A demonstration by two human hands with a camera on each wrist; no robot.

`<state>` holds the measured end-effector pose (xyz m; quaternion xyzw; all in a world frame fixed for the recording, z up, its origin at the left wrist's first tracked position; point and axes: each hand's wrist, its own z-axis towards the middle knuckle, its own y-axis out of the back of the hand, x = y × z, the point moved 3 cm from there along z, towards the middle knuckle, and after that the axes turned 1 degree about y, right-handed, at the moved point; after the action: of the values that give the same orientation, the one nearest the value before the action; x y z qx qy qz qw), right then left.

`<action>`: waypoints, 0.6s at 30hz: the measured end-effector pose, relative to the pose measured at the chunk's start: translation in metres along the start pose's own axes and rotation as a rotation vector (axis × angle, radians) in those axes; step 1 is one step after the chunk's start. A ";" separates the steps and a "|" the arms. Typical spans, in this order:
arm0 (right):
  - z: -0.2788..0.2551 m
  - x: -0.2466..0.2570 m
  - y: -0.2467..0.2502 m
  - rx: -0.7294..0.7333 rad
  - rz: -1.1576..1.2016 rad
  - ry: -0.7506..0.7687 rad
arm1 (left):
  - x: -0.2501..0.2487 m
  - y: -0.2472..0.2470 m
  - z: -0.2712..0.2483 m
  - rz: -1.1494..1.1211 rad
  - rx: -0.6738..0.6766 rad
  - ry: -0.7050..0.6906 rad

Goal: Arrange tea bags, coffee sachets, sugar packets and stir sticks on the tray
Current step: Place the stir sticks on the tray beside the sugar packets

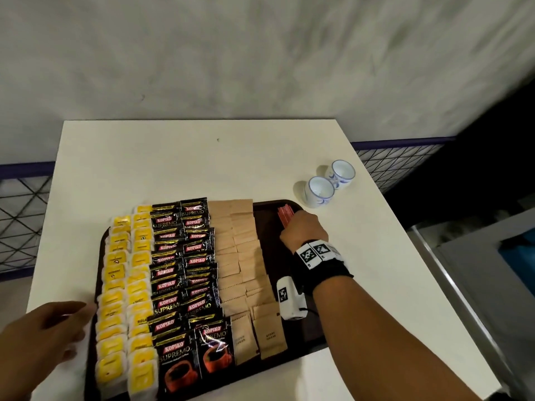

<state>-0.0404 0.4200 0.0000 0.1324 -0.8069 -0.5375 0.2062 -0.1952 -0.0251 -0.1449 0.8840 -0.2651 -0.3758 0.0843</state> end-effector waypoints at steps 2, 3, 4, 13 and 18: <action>0.000 0.001 0.000 -0.001 -0.012 0.002 | 0.002 0.000 0.003 0.000 0.009 -0.042; 0.000 0.001 0.000 -0.004 -0.016 0.000 | 0.003 -0.002 0.004 -0.028 0.019 -0.044; 0.000 0.001 0.000 -0.010 -0.022 -0.007 | 0.004 -0.002 0.004 -0.019 0.031 -0.047; 0.002 0.001 -0.001 -0.030 -0.060 -0.019 | 0.005 0.001 -0.002 -0.068 0.021 -0.050; 0.004 -0.002 -0.005 -0.026 -0.078 -0.044 | 0.011 -0.003 0.001 -0.073 0.086 -0.040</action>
<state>-0.0408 0.4224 -0.0064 0.1490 -0.7984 -0.5584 0.1691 -0.1886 -0.0284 -0.1535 0.8881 -0.2503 -0.3847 0.0273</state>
